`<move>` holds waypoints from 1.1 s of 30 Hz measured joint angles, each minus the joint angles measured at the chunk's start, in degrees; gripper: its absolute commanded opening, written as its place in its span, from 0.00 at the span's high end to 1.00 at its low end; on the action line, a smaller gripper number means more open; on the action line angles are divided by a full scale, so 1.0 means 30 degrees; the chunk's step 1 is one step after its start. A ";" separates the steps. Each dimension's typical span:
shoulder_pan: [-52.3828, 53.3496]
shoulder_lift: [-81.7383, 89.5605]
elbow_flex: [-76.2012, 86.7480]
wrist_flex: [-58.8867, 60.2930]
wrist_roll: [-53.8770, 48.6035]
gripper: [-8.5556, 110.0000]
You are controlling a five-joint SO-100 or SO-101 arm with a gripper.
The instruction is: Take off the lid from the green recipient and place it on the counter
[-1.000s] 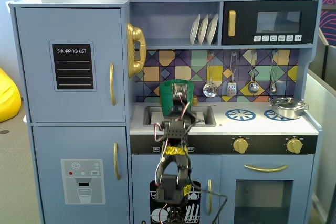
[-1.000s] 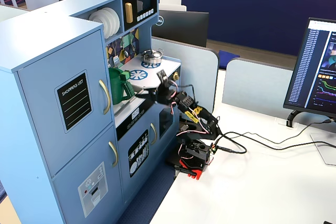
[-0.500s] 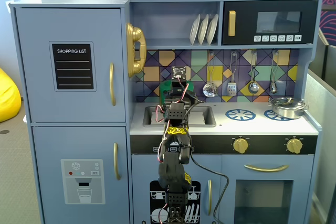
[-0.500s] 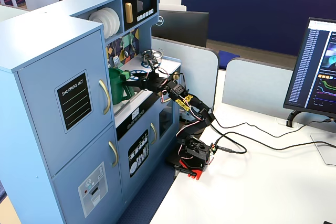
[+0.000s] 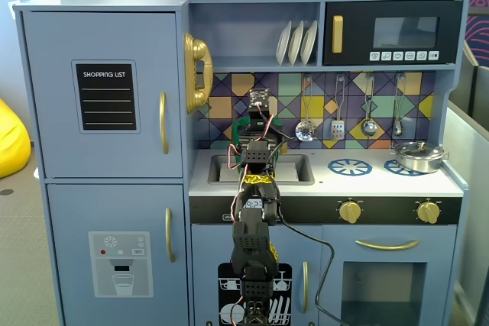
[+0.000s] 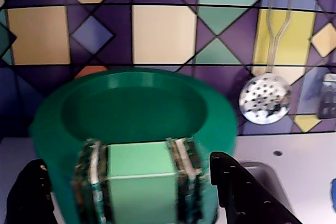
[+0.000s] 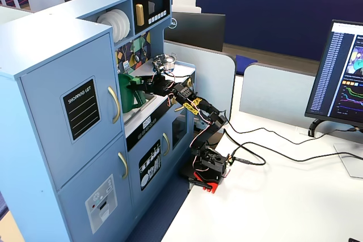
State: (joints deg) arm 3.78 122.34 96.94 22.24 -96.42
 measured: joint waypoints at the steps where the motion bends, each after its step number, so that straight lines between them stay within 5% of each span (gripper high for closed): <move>1: -0.0059 -0.0059 0.0000 0.0000 -0.0059 0.68; 4: -0.0117 -0.0439 -0.0410 0.0000 -0.0088 0.71; 9: -0.0205 -0.0791 -0.0791 0.0000 -0.0498 0.93; 33: 0.0205 -0.2168 -0.3252 -0.1084 -0.1143 0.93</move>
State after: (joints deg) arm 4.39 115.84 87.19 18.98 -99.84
